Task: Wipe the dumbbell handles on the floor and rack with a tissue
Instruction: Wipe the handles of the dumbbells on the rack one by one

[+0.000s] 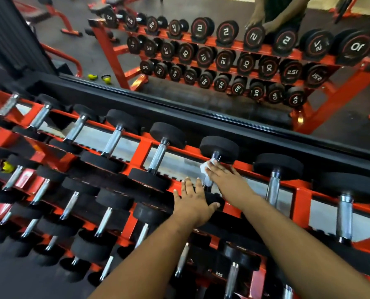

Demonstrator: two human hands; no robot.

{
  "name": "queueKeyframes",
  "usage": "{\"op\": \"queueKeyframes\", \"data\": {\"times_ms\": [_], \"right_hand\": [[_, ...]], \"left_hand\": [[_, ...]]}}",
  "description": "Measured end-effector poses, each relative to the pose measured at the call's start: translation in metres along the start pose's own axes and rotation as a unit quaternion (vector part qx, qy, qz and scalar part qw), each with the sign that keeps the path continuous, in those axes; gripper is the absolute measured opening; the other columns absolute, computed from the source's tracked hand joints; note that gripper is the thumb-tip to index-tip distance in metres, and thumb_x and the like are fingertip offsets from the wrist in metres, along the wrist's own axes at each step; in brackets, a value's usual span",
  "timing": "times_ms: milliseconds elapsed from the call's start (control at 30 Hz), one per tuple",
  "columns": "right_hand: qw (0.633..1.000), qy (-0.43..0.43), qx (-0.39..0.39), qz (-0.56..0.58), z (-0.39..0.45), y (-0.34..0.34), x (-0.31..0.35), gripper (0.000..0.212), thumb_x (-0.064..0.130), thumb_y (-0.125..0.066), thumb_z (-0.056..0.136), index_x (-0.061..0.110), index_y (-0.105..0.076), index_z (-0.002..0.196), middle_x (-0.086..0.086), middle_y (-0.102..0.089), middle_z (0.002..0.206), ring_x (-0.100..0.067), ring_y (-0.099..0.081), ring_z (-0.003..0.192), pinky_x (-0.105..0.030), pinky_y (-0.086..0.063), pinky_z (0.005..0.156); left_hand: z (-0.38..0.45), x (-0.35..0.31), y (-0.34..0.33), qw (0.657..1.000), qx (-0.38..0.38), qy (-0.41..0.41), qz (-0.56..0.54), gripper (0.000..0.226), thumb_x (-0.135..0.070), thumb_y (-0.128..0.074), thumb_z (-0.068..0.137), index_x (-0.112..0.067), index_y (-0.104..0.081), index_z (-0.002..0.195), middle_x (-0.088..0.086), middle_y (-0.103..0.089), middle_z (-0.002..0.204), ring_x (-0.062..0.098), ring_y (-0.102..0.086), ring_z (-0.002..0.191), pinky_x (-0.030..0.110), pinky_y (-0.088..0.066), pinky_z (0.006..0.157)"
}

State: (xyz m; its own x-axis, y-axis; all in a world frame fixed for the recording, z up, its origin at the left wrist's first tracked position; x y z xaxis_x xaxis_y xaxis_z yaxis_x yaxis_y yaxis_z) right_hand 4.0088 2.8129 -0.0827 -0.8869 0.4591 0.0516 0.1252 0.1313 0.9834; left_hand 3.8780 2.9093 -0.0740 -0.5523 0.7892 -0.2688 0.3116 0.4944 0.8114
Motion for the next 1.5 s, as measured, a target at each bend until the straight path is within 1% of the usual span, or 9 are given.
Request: {"op": "queueKeyframes", "data": {"times_ms": [167,400,533,633,833,967,1133,1267,1500], "right_hand": [[0.994,0.100,0.022,-0.029,-0.013,-0.003,-0.004,0.070,0.014,-0.046,0.100,0.032,-0.016,0.160,0.010,-0.015,0.167,-0.009,-0.008,0.154,-0.049,-0.013,0.124],[0.994,0.001,-0.016,-0.112,0.006,-0.001,0.003,0.078,0.016,-0.051,0.097,0.017,-0.007,0.161,-0.003,-0.004,0.169,-0.021,0.003,0.156,-0.057,-0.006,0.123],[0.987,0.117,-0.053,-0.096,-0.006,-0.024,-0.013,0.069,0.018,-0.056,0.092,0.022,-0.033,0.156,0.001,-0.030,0.163,-0.017,-0.010,0.153,-0.051,-0.005,0.122],[0.975,0.191,-0.019,-0.110,-0.004,-0.012,-0.032,0.077,0.013,-0.055,0.094,0.027,-0.018,0.160,0.003,-0.010,0.167,-0.014,-0.004,0.153,-0.051,-0.003,0.123],[0.991,0.055,-0.032,-0.116,0.004,-0.004,-0.022,0.086,0.010,-0.058,0.092,0.022,-0.009,0.161,0.000,-0.004,0.169,-0.017,-0.003,0.155,-0.055,-0.008,0.123],[0.987,0.124,-0.037,-0.097,-0.014,-0.019,-0.016,0.073,0.016,-0.063,0.087,0.022,-0.037,0.155,0.000,-0.033,0.162,-0.018,-0.028,0.150,-0.055,-0.027,0.117],[0.999,-0.028,-0.017,-0.015,0.008,-0.001,-0.016,0.087,0.001,-0.051,0.092,0.021,-0.003,0.161,0.002,0.007,0.168,-0.016,0.000,0.155,-0.050,-0.012,0.125],[0.982,-0.078,-0.028,0.170,0.002,-0.013,0.003,0.073,0.001,-0.044,0.097,0.023,-0.016,0.161,0.003,-0.001,0.168,-0.019,-0.013,0.154,-0.038,-0.026,0.123],[0.970,-0.125,-0.035,0.208,0.000,-0.015,0.002,0.070,0.008,-0.042,0.103,0.024,-0.006,0.162,0.002,0.002,0.168,-0.026,-0.029,0.149,-0.037,-0.036,0.115]], "left_hand": [[0.000,0.000,0.002,1.000,0.008,0.002,0.004,0.100,-0.073,-0.034,0.095,-0.015,0.017,0.159,0.020,0.021,0.165,0.034,0.018,0.154,0.057,0.005,0.123],[-0.001,-0.001,0.002,1.000,0.006,0.002,0.016,0.099,-0.074,-0.032,0.095,-0.015,0.017,0.159,0.021,0.019,0.165,0.033,0.018,0.154,0.056,0.006,0.123],[-0.001,0.000,0.002,1.000,0.006,0.001,0.022,0.098,-0.073,-0.030,0.096,-0.014,0.017,0.158,0.022,0.020,0.165,0.034,0.018,0.153,0.056,0.007,0.122],[-0.001,-0.001,0.001,1.000,0.010,0.001,0.025,0.098,-0.074,-0.029,0.096,-0.014,0.017,0.158,0.022,0.019,0.165,0.034,0.019,0.153,0.056,0.007,0.122],[0.000,-0.001,0.003,0.999,0.014,0.002,0.031,0.098,-0.074,-0.029,0.096,-0.014,0.017,0.158,0.021,0.019,0.165,0.033,0.019,0.153,0.056,0.007,0.122],[0.001,0.000,0.003,0.999,0.018,0.000,0.029,0.099,-0.074,-0.030,0.096,-0.014,0.019,0.158,0.022,0.020,0.164,0.034,0.019,0.153,0.055,0.006,0.122],[0.000,-0.001,0.005,0.999,0.019,0.000,0.032,0.099,-0.074,-0.029,0.096,-0.013,0.018,0.158,0.022,0.019,0.165,0.034,0.019,0.153,0.055,0.007,0.122],[0.001,0.000,0.004,0.999,0.020,0.001,0.033,0.098,-0.073,-0.030,0.096,-0.014,0.018,0.158,0.022,0.019,0.165,0.033,0.019,0.153,0.056,0.007,0.122],[0.000,-0.001,0.004,0.999,0.023,-0.002,0.032,0.098,-0.074,-0.029,0.096,-0.013,0.018,0.158,0.022,0.019,0.165,0.034,0.019,0.153,0.056,0.007,0.122]]}}
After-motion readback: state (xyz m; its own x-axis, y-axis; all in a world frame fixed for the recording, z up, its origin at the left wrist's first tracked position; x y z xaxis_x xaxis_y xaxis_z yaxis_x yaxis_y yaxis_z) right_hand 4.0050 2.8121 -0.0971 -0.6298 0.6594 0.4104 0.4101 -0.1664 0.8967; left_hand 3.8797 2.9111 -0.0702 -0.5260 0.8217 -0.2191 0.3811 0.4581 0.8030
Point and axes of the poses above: each hand's wrist, its own z-axis towards the middle knuckle, its own y-axis out of the back of the hand, x = y × z, the point moved 1 cm from there along z, towards the middle knuckle
